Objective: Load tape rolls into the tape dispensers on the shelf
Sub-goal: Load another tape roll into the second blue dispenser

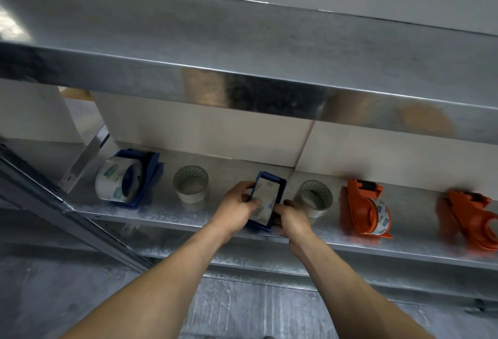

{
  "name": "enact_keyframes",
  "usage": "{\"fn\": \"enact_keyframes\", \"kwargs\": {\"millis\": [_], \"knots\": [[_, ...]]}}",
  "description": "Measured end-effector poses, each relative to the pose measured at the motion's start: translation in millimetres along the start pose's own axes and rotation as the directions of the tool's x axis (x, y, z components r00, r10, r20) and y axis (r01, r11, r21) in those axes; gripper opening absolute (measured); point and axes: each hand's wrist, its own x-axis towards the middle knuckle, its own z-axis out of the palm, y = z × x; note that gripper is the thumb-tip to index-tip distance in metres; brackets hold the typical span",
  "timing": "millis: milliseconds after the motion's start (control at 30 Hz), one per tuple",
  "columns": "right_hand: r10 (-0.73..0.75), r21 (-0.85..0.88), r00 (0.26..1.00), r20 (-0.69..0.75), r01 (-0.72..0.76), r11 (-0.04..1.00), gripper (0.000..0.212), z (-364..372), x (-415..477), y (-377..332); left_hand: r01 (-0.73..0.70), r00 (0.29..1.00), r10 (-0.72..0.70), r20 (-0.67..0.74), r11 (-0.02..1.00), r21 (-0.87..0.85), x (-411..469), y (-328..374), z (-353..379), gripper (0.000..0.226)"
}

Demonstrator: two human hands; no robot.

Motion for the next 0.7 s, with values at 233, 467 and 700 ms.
{"fn": "enact_keyframes", "kwargs": {"millis": [233,467,700], "knots": [[0.038,-0.028,0.999,0.014,-0.038,0.999,0.019,1,4,-3,0.098,0.994,-0.106,-0.021,0.969,-0.226,-6,7,2,0.029],[0.017,-0.04,0.999,0.032,-0.016,0.999,0.027,6,6,3,0.213,0.962,-0.231,-0.147,0.969,-0.128,2,6,12,0.054],[-0.012,-0.056,1.0,-0.004,0.012,0.998,0.022,11,12,6,0.311,0.942,-0.334,-0.037,0.909,-0.277,3,19,13,0.059]]}}
